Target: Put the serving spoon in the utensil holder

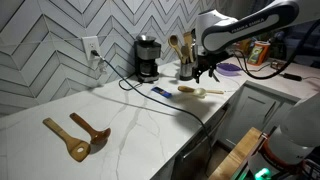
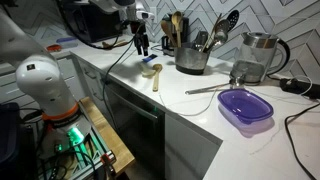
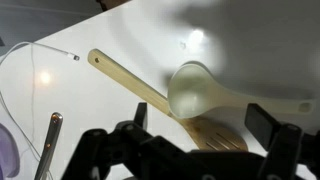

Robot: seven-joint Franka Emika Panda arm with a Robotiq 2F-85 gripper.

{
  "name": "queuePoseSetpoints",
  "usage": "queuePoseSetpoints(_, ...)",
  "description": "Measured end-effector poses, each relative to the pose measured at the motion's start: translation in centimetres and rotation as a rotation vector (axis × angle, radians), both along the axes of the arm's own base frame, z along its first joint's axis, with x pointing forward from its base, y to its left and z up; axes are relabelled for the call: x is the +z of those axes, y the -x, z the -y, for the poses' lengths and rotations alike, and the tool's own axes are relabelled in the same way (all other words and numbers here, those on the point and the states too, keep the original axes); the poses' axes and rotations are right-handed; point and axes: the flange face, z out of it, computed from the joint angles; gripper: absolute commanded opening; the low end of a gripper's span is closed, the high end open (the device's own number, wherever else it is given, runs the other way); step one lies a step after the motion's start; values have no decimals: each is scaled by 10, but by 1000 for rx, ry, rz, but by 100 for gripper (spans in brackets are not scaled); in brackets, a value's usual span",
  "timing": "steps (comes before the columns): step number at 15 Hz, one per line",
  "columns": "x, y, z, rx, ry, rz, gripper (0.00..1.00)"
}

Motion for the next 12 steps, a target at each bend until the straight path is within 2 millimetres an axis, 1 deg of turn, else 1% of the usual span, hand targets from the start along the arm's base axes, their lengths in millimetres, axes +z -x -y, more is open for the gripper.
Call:
queuePoseSetpoints(10, 0, 0, 0, 0, -1, 0, 100)
queuePoseSetpoints(12, 0, 0, 6, -13, -6, 0, 100)
